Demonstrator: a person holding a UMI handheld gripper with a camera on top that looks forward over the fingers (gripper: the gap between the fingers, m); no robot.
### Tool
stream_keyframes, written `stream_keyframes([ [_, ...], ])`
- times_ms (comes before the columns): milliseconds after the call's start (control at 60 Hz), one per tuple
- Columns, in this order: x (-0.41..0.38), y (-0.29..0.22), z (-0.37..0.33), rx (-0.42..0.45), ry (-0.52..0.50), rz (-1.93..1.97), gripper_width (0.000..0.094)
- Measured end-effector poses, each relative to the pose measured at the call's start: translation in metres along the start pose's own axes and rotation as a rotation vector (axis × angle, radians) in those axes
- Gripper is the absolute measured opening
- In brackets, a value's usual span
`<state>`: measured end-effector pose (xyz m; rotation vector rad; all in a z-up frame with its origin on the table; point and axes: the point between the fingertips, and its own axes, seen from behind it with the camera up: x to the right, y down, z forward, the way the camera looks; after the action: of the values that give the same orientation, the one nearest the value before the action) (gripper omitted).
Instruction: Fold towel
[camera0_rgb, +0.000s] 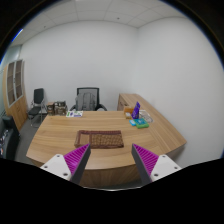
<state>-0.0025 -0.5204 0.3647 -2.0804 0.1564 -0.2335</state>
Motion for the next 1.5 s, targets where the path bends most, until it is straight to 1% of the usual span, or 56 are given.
stream_keyframes([
  [150,-0.005,0.026,0.012,-0.05,0.008,0.009,0.0857],
  [267,-0.02,0.06,0.045,-0.094,-0.001,0.006,0.0858],
  [400,-0.055,0.1,0.087,-0.15,-0.042,-0.001,0.0858],
  [517,-0.107,0.124,0.134,-0.187,-0.103,-0.005,0.0857],
  [633,-0.164,0.13,0.196,-0.201,-0.165,0.022,0.0859],
  [733,-0.206,0.127,0.255,-0.21,-0.197,0.037,0.0864],
  [917,-0.252,0.123,0.363,-0.203,-0.193,-0.022,0.0862],
  [1017,-0.265,0.128,0.408,-0.228,-0.182,-0.047,0.086],
  [1100,-0.266,0.129,0.435,-0.248,-0.172,-0.047,0.084],
  [1133,-0.27,0.13,0.445,-0.248,-0.169,-0.033,0.0807],
  [1183,-0.273,0.135,0.456,-0.265,-0.171,-0.017,0.0717],
  [1233,-0.269,0.139,0.463,-0.284,-0.15,-0.023,0.0639],
  [1283,-0.262,0.138,0.468,-0.266,-0.114,-0.062,0.0508],
  [1300,-0.261,0.138,0.469,-0.263,-0.105,-0.079,0.0482],
  [1333,-0.261,0.136,0.47,-0.252,-0.109,-0.097,0.0451],
  [1383,-0.263,0.136,0.469,-0.25,-0.125,-0.114,0.0365],
  [1433,-0.265,0.138,0.468,-0.261,-0.137,-0.125,0.032],
  [1467,-0.264,0.138,0.469,-0.272,-0.133,-0.136,0.0198],
  [1483,-0.257,0.136,0.471,-0.276,-0.126,-0.141,0.0096],
  [1500,-0.251,0.134,0.472,-0.276,-0.112,-0.141,0.0055],
])
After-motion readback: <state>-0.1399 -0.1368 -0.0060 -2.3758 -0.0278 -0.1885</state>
